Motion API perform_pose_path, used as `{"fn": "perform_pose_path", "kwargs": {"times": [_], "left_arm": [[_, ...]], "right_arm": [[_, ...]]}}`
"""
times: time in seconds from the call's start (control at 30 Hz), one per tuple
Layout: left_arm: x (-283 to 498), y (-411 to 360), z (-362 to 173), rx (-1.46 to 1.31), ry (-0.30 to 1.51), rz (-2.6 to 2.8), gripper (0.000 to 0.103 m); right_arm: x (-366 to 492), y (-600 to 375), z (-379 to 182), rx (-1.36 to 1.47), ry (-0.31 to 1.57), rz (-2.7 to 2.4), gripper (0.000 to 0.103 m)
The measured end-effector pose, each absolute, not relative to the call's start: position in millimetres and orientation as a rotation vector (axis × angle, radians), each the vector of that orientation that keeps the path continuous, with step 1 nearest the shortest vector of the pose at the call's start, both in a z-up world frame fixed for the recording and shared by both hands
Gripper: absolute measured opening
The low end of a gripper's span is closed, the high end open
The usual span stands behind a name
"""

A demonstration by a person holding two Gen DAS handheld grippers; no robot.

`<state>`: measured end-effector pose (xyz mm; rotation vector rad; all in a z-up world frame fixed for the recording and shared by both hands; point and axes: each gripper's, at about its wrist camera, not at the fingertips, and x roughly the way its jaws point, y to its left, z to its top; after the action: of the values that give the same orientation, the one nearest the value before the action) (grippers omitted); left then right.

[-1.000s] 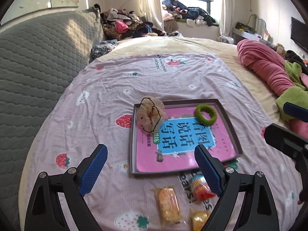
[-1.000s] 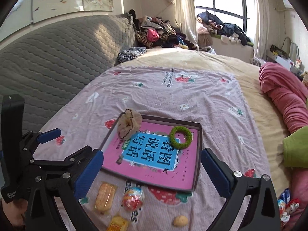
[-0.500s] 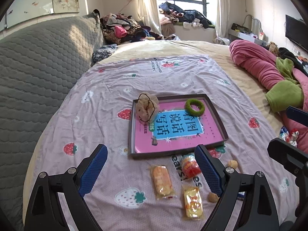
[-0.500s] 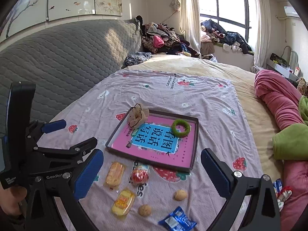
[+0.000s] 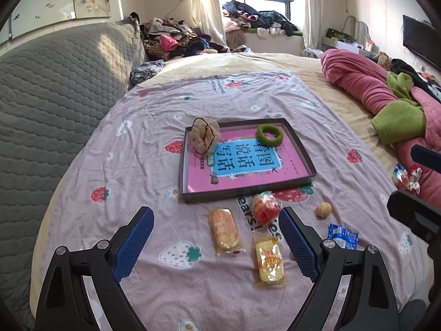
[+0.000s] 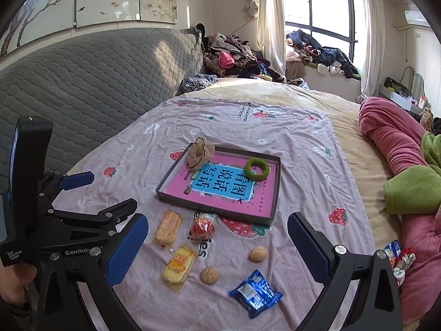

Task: Organize objects
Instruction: 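Withdraw both tools from the tray and move toward the snacks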

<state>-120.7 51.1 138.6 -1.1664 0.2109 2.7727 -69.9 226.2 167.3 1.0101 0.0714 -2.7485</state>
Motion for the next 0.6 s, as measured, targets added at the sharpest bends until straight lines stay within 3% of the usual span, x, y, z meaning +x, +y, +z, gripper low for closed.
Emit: {"fn": "perform_pose_path", "kwargs": {"times": [0.6], "left_arm": [[-90.1, 63.8, 109.2, -1.211, 0.218, 2.735, 0.092]], "right_arm": [[-37.0, 247.9, 144.2, 1.043, 0.047, -2.762, 0.102]]}}
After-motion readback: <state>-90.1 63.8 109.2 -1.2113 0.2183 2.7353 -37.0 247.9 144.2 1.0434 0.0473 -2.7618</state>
